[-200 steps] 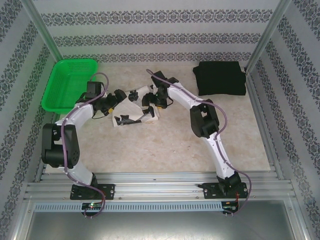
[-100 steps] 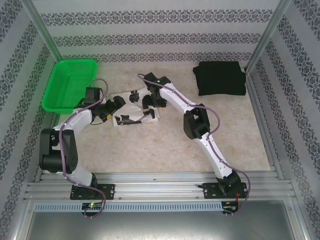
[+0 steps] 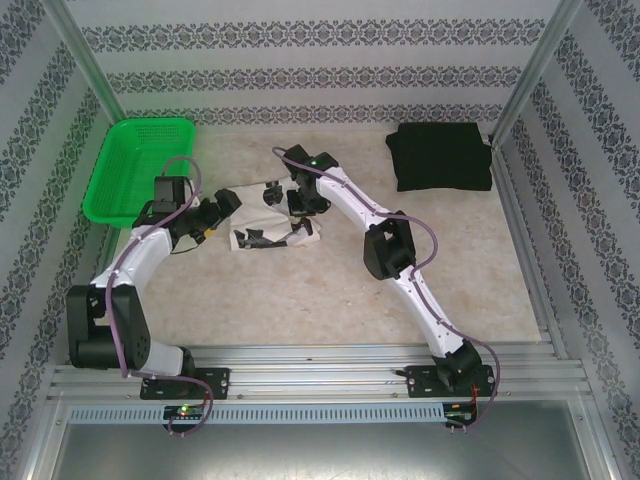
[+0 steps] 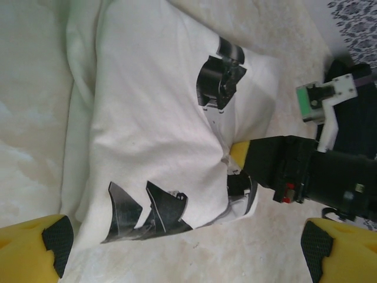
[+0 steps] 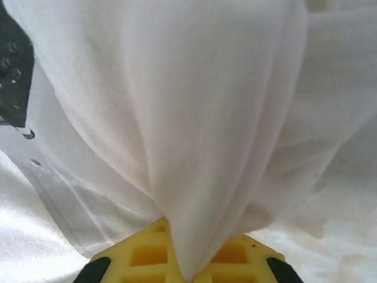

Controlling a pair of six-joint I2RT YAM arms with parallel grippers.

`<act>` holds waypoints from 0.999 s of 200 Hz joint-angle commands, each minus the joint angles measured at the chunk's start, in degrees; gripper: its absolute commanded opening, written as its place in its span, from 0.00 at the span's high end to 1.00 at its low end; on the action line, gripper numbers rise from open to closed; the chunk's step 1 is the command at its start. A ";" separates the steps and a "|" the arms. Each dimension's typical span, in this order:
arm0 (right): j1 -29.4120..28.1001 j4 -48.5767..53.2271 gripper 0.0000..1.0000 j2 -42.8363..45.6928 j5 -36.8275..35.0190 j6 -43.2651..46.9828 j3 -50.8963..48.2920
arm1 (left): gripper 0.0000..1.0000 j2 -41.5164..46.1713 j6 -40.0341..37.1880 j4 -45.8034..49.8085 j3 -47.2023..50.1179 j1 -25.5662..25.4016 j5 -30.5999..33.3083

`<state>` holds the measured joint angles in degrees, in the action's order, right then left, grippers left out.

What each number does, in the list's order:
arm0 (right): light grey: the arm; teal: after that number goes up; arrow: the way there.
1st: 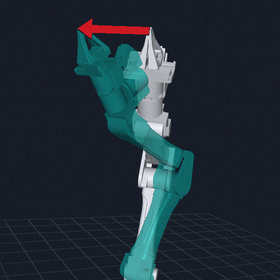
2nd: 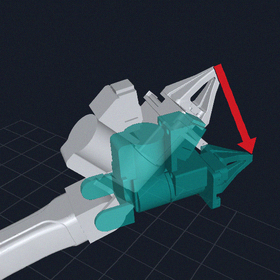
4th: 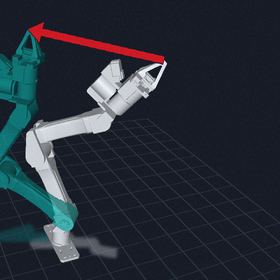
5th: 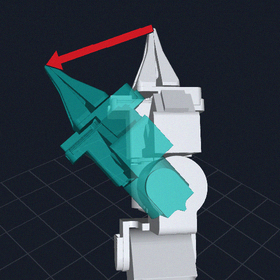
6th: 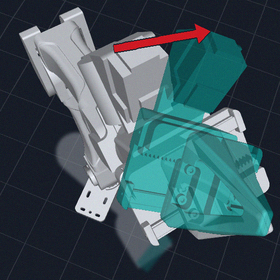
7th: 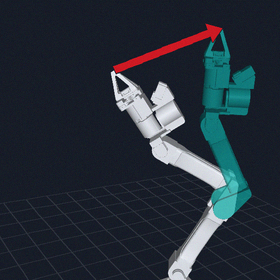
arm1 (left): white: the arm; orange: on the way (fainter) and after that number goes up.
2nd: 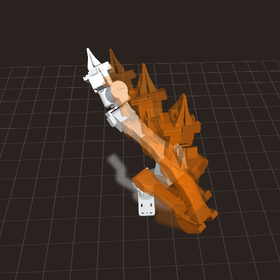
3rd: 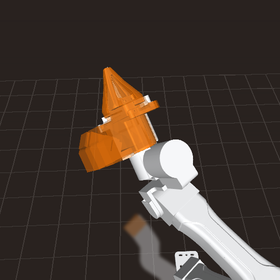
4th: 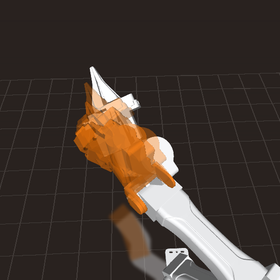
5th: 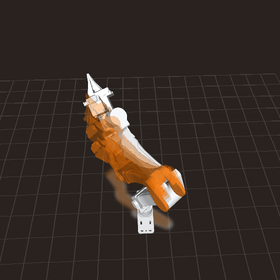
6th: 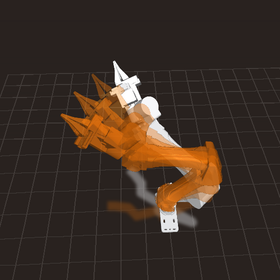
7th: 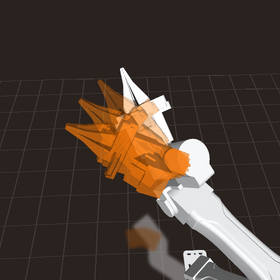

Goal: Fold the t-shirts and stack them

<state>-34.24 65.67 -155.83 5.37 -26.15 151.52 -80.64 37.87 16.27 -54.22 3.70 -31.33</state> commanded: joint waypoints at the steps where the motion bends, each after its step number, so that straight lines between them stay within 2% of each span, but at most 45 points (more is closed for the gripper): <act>1: 1.12 2.88 1.00 0.53 -4.55 1.65 -0.15 | 0.00 3.52 -0.86 3.28 1.48 2.01 -1.98; 58: 7.77 -1.64 1.00 12.99 -14.14 6.44 -11.59 | 0.00 8.55 -1.71 5.09 5.22 5.84 -2.50; 117: 12.16 -1.08 1.00 14.34 -22.68 15.31 -7.08 | 0.00 8.99 -0.95 3.79 7.74 7.00 -2.16; 200: 19.32 -4.11 1.00 16.11 -25.62 22.05 -1.13 | 0.00 10.50 -0.82 4.01 10.84 7.15 -0.45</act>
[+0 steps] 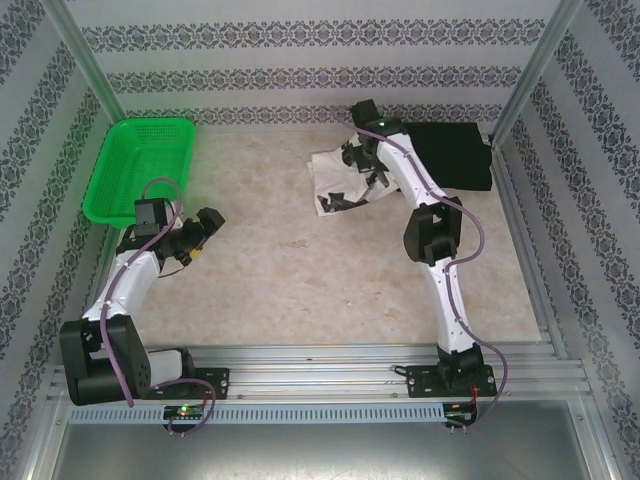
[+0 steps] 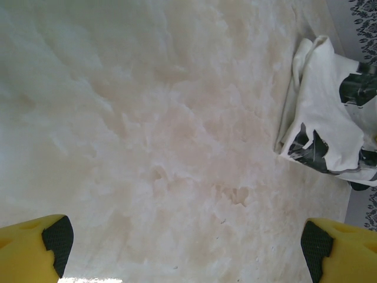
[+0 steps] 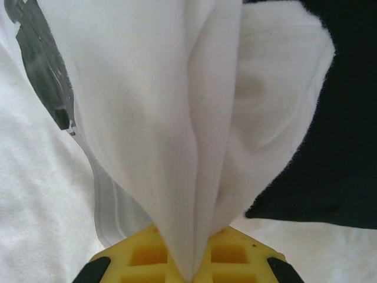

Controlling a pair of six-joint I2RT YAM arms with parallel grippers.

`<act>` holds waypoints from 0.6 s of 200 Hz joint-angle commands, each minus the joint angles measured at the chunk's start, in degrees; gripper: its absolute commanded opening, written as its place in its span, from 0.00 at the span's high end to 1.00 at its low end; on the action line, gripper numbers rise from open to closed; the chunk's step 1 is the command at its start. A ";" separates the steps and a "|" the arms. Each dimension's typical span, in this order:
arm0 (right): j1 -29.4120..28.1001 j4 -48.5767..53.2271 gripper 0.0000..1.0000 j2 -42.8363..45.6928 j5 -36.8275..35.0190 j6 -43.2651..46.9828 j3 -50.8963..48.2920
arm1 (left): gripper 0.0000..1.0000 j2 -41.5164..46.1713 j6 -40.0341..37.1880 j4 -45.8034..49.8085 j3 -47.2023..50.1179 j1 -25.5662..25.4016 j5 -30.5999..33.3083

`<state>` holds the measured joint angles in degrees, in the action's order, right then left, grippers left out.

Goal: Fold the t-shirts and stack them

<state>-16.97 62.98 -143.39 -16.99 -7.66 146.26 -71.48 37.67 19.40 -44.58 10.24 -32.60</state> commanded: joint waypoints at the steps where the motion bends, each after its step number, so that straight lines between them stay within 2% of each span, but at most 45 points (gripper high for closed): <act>1: 2.18 -1.35 1.00 3.66 -3.28 3.54 4.31 | 0.00 1.30 -0.60 0.89 1.27 0.59 0.85; 71: 9.04 -2.23 1.00 7.43 0.65 4.65 5.41 | 0.00 1.60 -0.56 0.55 2.94 0.63 1.82; 120: 15.62 -3.15 1.00 7.60 6.90 1.26 6.59 | 0.00 1.62 -1.45 1.73 2.70 0.64 2.11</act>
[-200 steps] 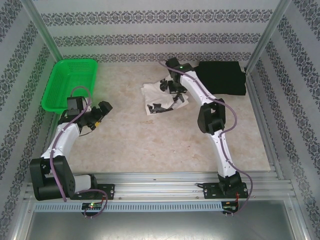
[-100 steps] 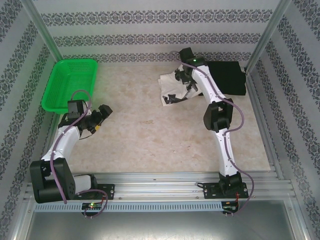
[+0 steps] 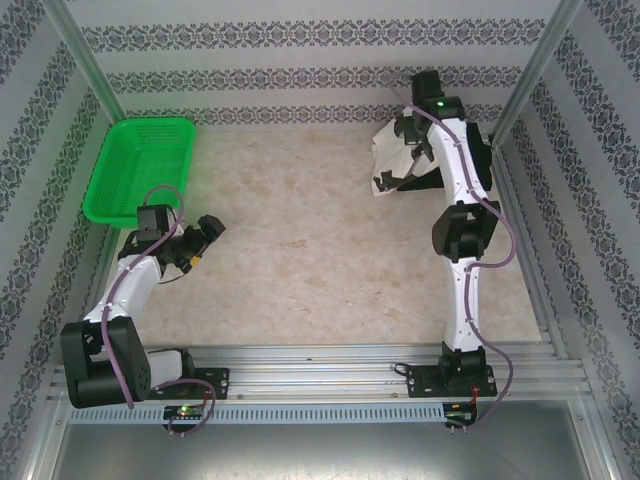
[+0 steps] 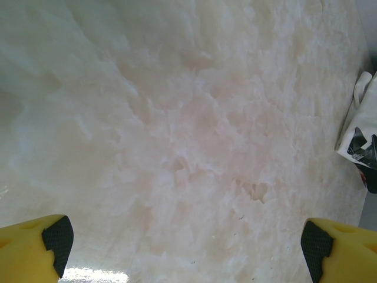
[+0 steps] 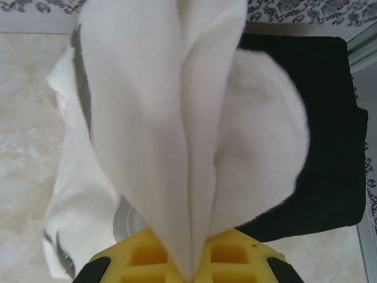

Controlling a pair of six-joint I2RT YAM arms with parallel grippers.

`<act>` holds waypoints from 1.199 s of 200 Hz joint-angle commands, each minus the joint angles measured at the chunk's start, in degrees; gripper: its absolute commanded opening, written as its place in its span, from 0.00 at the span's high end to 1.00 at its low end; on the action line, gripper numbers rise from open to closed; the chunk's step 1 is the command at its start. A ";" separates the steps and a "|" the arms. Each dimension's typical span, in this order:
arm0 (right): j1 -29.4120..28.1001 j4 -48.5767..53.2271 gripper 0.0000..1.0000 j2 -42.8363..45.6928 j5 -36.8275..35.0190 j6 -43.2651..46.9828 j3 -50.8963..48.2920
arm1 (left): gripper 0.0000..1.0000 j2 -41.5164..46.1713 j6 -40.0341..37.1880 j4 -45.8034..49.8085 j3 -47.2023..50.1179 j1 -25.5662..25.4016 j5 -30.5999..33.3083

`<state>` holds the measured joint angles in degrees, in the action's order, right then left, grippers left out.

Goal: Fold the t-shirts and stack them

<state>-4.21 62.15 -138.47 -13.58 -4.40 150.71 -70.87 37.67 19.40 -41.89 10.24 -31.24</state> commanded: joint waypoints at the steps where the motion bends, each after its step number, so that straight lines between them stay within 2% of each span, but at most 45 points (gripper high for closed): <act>1: 2.96 -2.40 1.00 2.68 3.71 -2.14 2.13 | 0.00 1.00 -1.54 1.76 0.03 0.60 0.80; 89: 13.32 -4.29 1.00 -1.39 9.79 -9.44 1.63 | 0.00 2.01 -3.19 5.28 -0.58 0.58 2.16; 154: 17.73 -6.78 1.00 -5.20 11.50 -11.61 -0.73 | 0.00 2.78 -3.70 7.44 -0.17 0.57 3.42; 168: 17.95 -7.56 0.85 -5.87 12.18 -11.34 -0.76 | 0.00 2.90 -3.81 7.71 0.01 0.57 3.58; 180: 18.24 -7.57 0.65 -6.43 11.51 -12.07 -0.47 | 0.00 2.84 -3.75 7.93 0.06 0.57 3.64; 190: 18.76 -7.57 0.54 -6.76 11.81 -13.32 0.11 | 0.00 2.93 -3.64 8.02 -0.02 0.57 3.33; 240: 21.15 -8.89 0.21 -1.28 13.96 -15.14 -2.33 | 0.00 5.07 -4.77 10.54 -4.09 0.59 2.28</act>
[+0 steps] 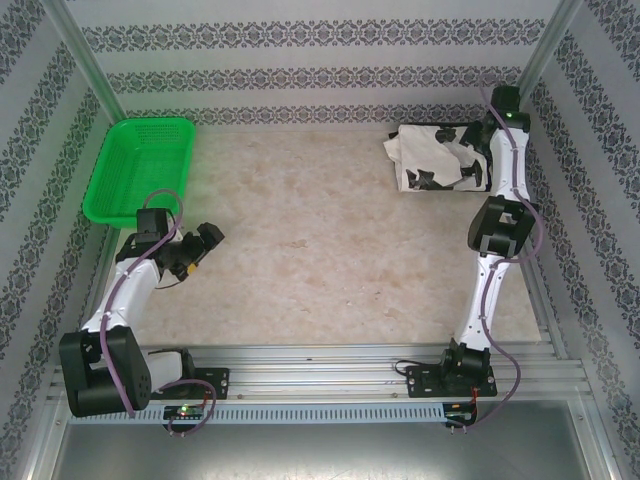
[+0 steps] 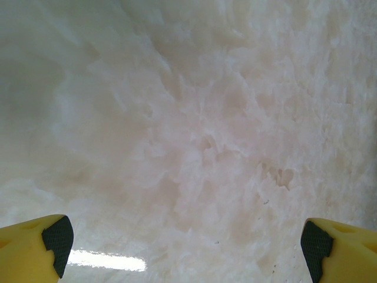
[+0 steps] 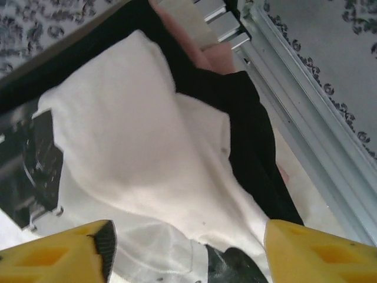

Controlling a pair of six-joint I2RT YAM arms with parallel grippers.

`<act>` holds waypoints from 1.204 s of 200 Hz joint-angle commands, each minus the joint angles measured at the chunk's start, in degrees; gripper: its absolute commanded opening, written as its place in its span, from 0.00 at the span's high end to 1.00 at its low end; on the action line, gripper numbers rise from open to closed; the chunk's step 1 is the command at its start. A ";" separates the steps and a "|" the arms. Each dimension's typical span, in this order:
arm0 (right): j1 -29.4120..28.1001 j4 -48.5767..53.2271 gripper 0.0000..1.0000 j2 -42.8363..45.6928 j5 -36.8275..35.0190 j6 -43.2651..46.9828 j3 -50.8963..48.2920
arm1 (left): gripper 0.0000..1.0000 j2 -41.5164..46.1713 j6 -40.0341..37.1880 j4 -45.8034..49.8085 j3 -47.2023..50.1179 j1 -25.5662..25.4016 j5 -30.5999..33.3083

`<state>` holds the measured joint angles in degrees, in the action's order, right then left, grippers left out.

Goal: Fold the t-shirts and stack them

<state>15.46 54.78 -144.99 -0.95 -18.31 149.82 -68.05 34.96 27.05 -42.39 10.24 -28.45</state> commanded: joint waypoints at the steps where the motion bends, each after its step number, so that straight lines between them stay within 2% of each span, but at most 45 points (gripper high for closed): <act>1: 1.53 -1.57 0.21 5.46 1.45 -1.18 -1.62 | 0.00 2.32 -2.07 3.00 -3.71 0.58 -0.54; 33: 2.22 -4.74 0.14 14.58 5.33 1.41 -12.21 | 0.00 3.52 -2.61 2.35 -6.01 0.57 -1.65; 39: 2.28 -5.32 0.08 16.79 6.73 1.59 -14.92 | 0.00 3.93 -2.62 1.71 -6.18 0.57 -1.87; 46: 2.24 -6.93 0.07 19.94 8.36 1.93 -19.43 | 0.00 4.57 -2.78 0.76 -6.21 0.59 -1.95; 68: 0.91 -17.42 0.04 34.40 12.50 2.84 -41.50 | 0.00 7.07 -4.44 -2.10 -5.49 0.57 -0.67; 93: -3.63 -31.89 0.02 55.17 12.86 4.69 -70.55 | 0.00 9.94 -8.78 -5.95 -1.94 0.24 8.75; 120: -12.89 -42.97 0.02 75.33 3.47 7.34 -97.25 | 0.00 11.42 -13.76 -23.84 8.68 -0.66 19.49; 149: -16.65 -67.77 0.02 89.87 -0.94 11.06 -124.72 | 0.00 7.75 -18.79 -50.81 20.65 -1.45 24.77; 161: -16.69 -79.03 0.02 90.91 -4.14 10.25 -132.29 | 0.00 3.38 -20.63 -59.19 23.04 -1.53 25.69; 175: -16.80 -86.68 0.02 86.64 -6.38 11.58 -135.65 | 0.00 -3.35 -23.10 -64.72 23.32 -1.69 23.87; 190: -16.92 -95.23 0.02 79.32 -6.83 12.73 -136.29 | 0.00 -11.07 -24.10 -75.48 24.18 -1.74 24.16; 203: -17.09 -103.33 0.02 74.31 -3.65 14.51 -135.77 | 0.00 -13.47 -25.36 -76.27 23.26 -2.07 25.73; 213: -17.63 -103.98 0.02 69.61 -4.52 16.77 -133.25 | 0.00 -16.72 -27.78 -81.78 23.57 -2.74 22.04; 219: -17.14 -105.73 0.02 65.96 -4.09 16.67 -131.98 | 0.00 -17.30 -30.07 -81.24 23.30 -3.93 19.52; 229: -16.78 -113.58 0.02 57.20 -3.51 16.06 -130.94 | 0.00 -21.39 -32.70 -83.80 23.57 -7.26 24.39; 232: -16.78 -116.21 0.02 55.20 -4.24 15.60 -130.53 | 0.00 -23.67 -33.04 -89.24 23.89 -7.75 25.87; 236: -16.36 -114.34 0.02 55.89 -5.28 14.72 -130.42 | 0.00 -25.27 -33.15 -92.33 23.96 -7.97 26.42; 241: -15.52 -105.66 0.02 59.25 -4.56 13.84 -128.96 | 0.00 -23.47 -32.85 -86.62 23.20 -8.03 26.55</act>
<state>-1.34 -44.23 -83.05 -4.36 -4.34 17.45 -87.35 8.32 -47.18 -18.96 5.56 -4.84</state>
